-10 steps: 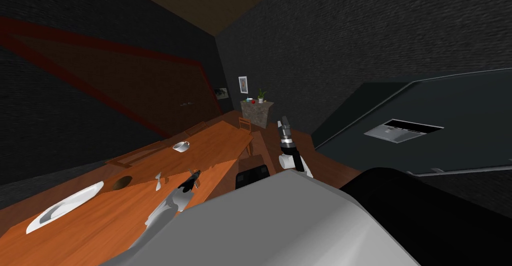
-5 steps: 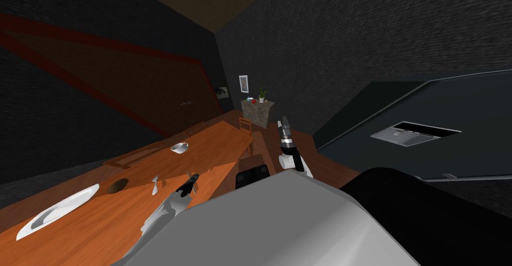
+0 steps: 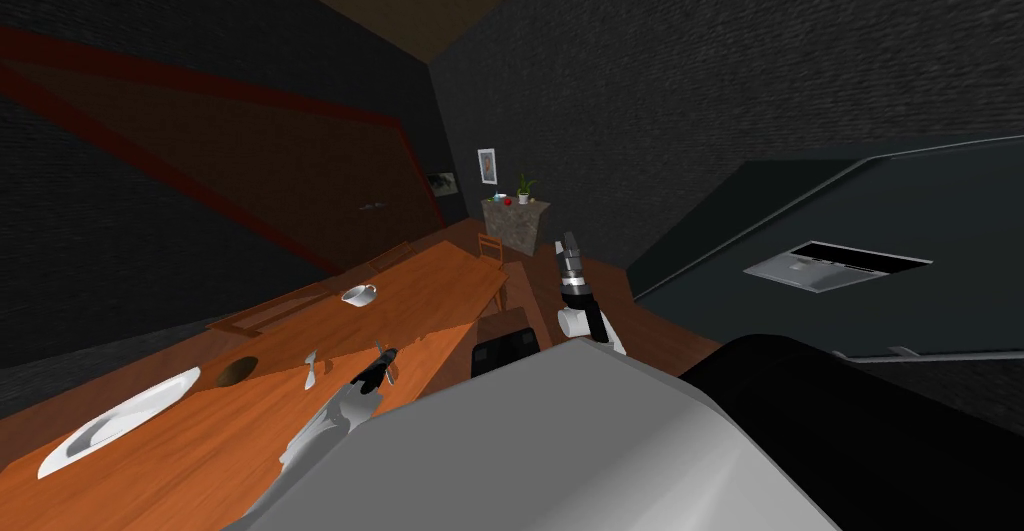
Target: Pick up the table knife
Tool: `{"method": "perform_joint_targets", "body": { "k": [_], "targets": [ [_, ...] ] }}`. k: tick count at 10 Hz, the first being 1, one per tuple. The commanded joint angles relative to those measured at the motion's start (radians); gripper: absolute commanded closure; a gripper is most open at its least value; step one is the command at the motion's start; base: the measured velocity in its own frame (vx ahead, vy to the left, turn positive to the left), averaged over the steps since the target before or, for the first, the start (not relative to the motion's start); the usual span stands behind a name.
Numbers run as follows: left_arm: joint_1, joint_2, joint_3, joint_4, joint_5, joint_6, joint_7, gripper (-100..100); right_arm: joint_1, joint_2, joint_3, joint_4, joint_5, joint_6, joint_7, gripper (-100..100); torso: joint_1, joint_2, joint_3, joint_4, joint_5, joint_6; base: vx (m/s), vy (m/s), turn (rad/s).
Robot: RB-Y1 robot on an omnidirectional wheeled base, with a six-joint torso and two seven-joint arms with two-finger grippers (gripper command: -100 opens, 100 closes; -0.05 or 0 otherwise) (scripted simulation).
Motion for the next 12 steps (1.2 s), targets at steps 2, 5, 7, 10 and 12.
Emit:
{"method": "perform_joint_targets", "body": {
  "k": [2,5,7,10,12],
  "targets": [
    [-0.027,-0.003,-0.009,0.004,0.041,0.023,-0.024,100,0.0,0.0,0.0,0.0,0.0,0.0,0.0,0,0.001,0.004,0.002,0.001,0.0,0.001,-0.092,0.013,-0.054],
    [-0.09,-0.008,-0.01,0.035,0.104,0.065,-0.087,100,0.0,0.0,0.0,0.0,0.0,0.0,0.0,0,-0.001,0.008,0.004,0.001,0.0,0.0,-0.125,0.004,-0.048],
    [-0.105,-0.009,-0.011,0.042,0.12,0.075,-0.102,100,0.0,0.0,0.0,0.0,0.0,0.0,0.0,0,0.0,0.005,0.003,0.001,-0.001,0.0,-0.058,0.012,-0.013],
    [-0.152,-0.013,-0.012,0.065,0.167,0.106,-0.149,100,0.0,0.0,0.0,0.0,0.0,0.0,0.0,0,-0.001,0.004,0.002,0.0,-0.001,0.0,-0.078,0.006,-0.045],
    [-0.143,-0.012,-0.013,0.059,0.16,0.1,-0.14,0,0.0,0.0,0.0,0.0,0.0,0.0,0.0,0,-0.001,0.002,0.001,-0.001,-0.001,-0.001,-0.025,-0.001,-0.005]
  ]
}}
